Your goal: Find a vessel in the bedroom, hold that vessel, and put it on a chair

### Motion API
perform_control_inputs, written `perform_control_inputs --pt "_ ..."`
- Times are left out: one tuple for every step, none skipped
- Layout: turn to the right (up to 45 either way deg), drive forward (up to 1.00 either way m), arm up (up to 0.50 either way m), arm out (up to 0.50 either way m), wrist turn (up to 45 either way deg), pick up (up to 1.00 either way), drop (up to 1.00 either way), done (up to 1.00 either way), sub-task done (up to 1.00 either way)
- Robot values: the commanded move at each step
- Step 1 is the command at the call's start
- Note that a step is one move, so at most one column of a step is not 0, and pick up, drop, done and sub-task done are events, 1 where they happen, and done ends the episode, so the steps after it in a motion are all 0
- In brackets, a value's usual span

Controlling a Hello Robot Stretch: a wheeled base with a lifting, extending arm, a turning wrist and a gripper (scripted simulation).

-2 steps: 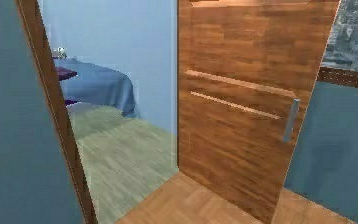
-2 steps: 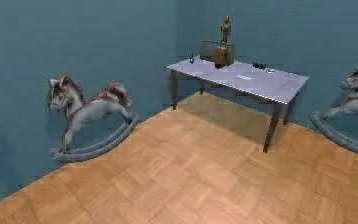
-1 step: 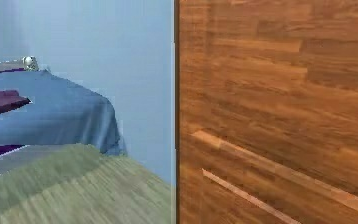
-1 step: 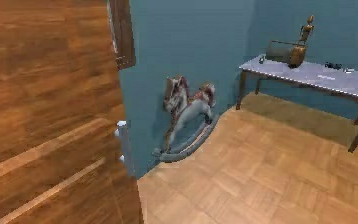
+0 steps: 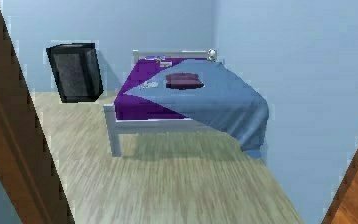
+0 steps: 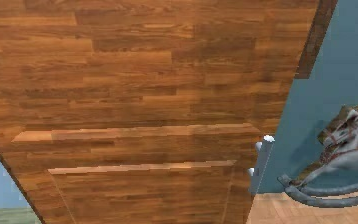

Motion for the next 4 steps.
perform_control_inputs --pt "-3.0 0.0 0.0 0.0 0.0 0.0 0.0 0.0 0.0" --pt "0.0 0.45 0.0 0.0 0.0 0.0 0.0 0.0 0.0" --pt "0.0 0.2 0.0 0.0 0.0 0.0 0.0 0.0 0.0" --pt "33.0 0.0 0.0 0.0 0.0 0.0 0.0 0.0 0.0"
